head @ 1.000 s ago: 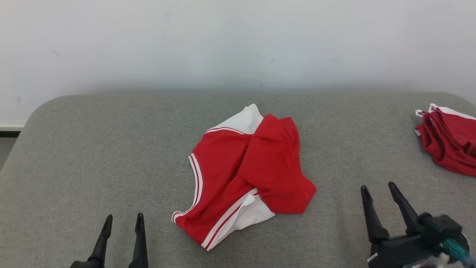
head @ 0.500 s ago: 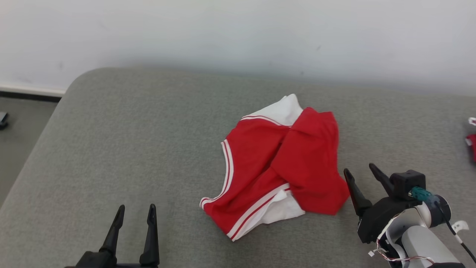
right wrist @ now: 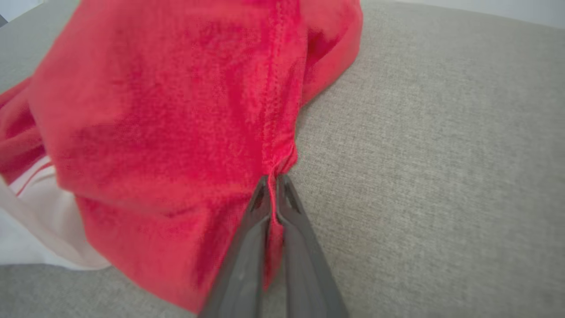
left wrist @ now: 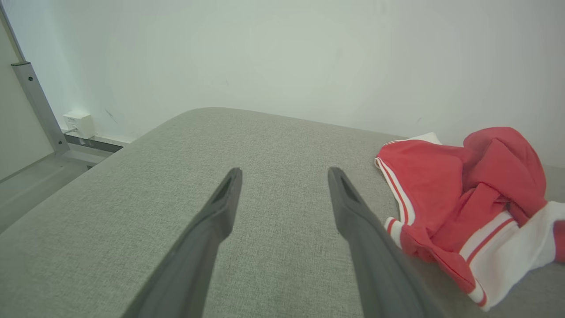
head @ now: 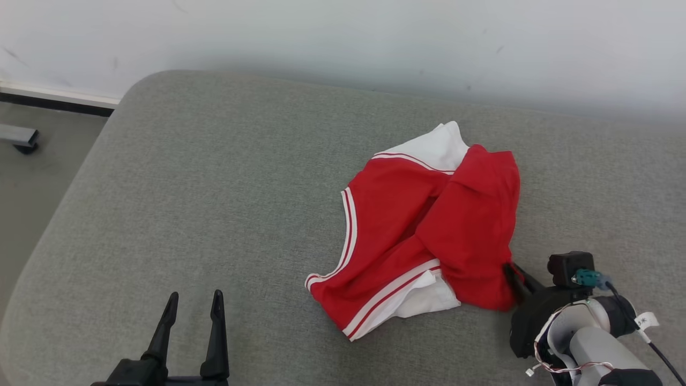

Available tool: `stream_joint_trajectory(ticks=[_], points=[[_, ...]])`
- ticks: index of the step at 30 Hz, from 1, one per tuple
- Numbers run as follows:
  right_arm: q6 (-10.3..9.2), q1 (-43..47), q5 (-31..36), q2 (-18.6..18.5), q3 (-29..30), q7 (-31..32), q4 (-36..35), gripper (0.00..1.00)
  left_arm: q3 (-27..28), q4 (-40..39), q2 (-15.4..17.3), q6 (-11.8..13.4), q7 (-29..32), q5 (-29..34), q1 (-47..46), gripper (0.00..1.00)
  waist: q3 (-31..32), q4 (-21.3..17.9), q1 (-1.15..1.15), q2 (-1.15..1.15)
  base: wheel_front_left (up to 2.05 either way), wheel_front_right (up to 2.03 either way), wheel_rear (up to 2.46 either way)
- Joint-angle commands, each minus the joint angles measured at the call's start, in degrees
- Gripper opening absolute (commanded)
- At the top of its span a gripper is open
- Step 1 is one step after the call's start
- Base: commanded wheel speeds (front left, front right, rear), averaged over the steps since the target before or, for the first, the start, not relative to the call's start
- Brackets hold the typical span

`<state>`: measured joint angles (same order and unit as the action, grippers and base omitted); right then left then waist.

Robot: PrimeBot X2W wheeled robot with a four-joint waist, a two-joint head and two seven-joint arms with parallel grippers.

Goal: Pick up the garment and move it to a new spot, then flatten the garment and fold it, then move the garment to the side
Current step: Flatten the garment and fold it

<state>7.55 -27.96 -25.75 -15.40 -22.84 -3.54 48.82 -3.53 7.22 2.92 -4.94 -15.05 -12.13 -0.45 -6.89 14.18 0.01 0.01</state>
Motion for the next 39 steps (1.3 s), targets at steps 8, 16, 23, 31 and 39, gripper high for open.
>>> stream_joint_trajectory(ticks=[8,16,23,31,39], points=[[-0.15,-1.3,-3.4,-3.3,1.5,-9.1,-2.3,0.00,0.6,-0.2,0.0,0.7,-0.2,-0.5,0.5,1.00,1.4,-3.9,-0.01,-0.01,0.00,0.00,0.00],[-0.15,6.5,-8.3,-7.7,7.7,-9.7,-11.1,0.00,1.0,-0.4,0.0,1.2,-0.2,-1.1,2.0,1.00,2.7,-7.9,-0.01,-0.01,0.00,0.00,0.00],[-0.15,18.6,-11.1,-10.0,20.4,-6.0,-24.5,0.00,0.5,-0.4,0.0,1.2,-0.2,-1.0,2.6,1.00,3.2,-9.6,-0.01,-0.01,0.00,0.00,0.00],[-0.15,27.3,-6.8,-4.6,31.0,1.1,-34.9,0.00,0.4,0.0,0.0,1.0,-0.2,-0.9,2.6,1.00,3.7,-9.7,-0.01,-0.01,0.00,0.00,0.00],[-0.15,28.5,2.5,-0.5,34.0,0.2,-40.8,1.00,0.9,0.1,0.0,0.8,-0.2,-0.3,3.1,1.00,4.8,-9.8,-0.01,-0.01,0.00,0.00,0.00]])
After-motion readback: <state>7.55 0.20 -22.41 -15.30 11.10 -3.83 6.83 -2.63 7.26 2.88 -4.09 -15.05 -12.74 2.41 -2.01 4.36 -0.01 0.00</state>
